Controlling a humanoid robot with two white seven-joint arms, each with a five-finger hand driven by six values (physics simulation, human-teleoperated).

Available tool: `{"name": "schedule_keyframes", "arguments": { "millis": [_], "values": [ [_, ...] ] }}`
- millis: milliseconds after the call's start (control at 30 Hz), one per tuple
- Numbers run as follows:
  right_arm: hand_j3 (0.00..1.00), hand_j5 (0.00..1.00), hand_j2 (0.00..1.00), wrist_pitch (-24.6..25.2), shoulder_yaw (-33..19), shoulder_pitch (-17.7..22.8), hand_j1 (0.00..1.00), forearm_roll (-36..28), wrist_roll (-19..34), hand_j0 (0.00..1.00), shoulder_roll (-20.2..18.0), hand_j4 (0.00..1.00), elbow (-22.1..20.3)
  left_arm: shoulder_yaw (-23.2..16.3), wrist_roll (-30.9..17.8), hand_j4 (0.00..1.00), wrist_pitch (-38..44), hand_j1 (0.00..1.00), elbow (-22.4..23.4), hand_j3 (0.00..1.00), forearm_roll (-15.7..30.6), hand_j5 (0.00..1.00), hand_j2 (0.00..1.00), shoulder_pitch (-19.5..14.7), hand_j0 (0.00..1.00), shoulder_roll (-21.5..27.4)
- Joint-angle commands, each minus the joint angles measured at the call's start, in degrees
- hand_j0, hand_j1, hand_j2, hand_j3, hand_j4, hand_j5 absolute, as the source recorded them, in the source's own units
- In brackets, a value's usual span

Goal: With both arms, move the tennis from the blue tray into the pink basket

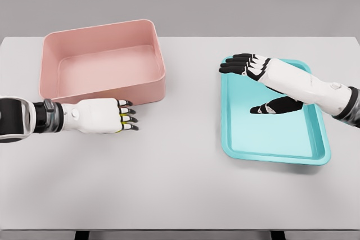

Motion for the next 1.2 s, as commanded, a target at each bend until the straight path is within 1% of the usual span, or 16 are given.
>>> {"name": "schedule_keyframes", "arguments": {
  "millis": [0,67,167,300,467,500,600,700,833,900,1167],
  "values": [
    [1.00,1.00,1.00,0.17,0.02,0.00,1.00,-0.44,-0.03,1.00,-0.03,1.00,-0.03,0.05,0.06,0.80,0.06,0.80,0.07,0.80,0.09,0.80,0.80,0.09,0.80,0.04],
    [1.00,1.00,1.00,0.17,0.02,0.00,1.00,-0.44,-0.03,1.00,0.06,1.00,-0.03,0.05,0.06,0.74,0.06,0.74,0.07,0.74,0.18,0.74,0.74,0.09,0.74,0.12],
    [1.00,1.00,1.00,0.17,0.02,-0.09,1.00,-0.44,-0.03,1.00,0.06,1.00,-0.03,-0.04,0.06,0.71,0.06,0.71,0.07,0.71,0.18,0.71,0.71,0.18,0.71,0.12],
    [1.00,1.00,1.00,0.17,-0.06,-0.18,1.00,-0.44,-0.03,1.00,0.06,1.00,-0.03,0.05,0.06,0.58,0.06,0.58,0.07,0.58,0.36,0.58,0.58,0.18,0.58,0.21],
    [1.00,1.00,1.00,0.17,0.02,-0.53,1.00,-0.44,-0.03,1.00,0.50,1.00,-0.03,0.05,0.24,0.47,0.06,0.47,-0.02,0.47,0.89,0.47,0.47,0.18,0.47,0.12],
    [1.00,1.00,1.00,0.17,0.02,-0.61,1.00,-0.44,-0.03,1.00,1.11,1.00,-0.03,0.05,0.24,0.46,0.06,0.46,-0.02,0.46,0.97,0.46,0.46,0.18,0.46,0.21],
    [1.00,1.00,1.00,0.17,-0.06,-0.70,1.00,-0.44,-0.03,1.00,1.20,1.00,-0.03,0.05,0.41,0.41,0.06,0.41,-0.10,0.41,1.15,0.41,0.41,0.18,0.41,0.21],
    [1.00,1.00,1.00,0.17,-0.06,-0.70,1.00,-0.44,-0.03,1.00,1.20,1.00,-0.03,0.14,0.41,0.38,0.06,0.38,-0.37,0.38,1.76,0.38,0.38,0.09,0.38,0.12],
    [1.00,1.00,1.00,0.17,-0.50,-0.70,1.00,-0.44,-0.03,1.00,1.20,1.00,-0.03,0.22,0.41,0.35,0.06,0.35,-0.89,0.35,2.82,0.35,0.35,-0.09,0.35,0.12],
    [1.00,1.00,1.00,0.17,-0.59,-0.70,1.00,-0.44,-0.03,1.00,1.12,1.00,-0.03,0.31,0.41,0.35,0.06,0.35,-2.03,0.35,3.17,0.35,0.35,-0.18,0.35,0.30],
    [1.00,1.00,1.00,0.17,-0.50,-0.62,1.00,-0.44,-0.03,1.00,1.64,1.00,-0.03,0.58,0.41,0.35,0.06,0.35,-3.44,0.35,5.45,0.35,0.35,-0.26,0.35,0.21]
  ]
}}
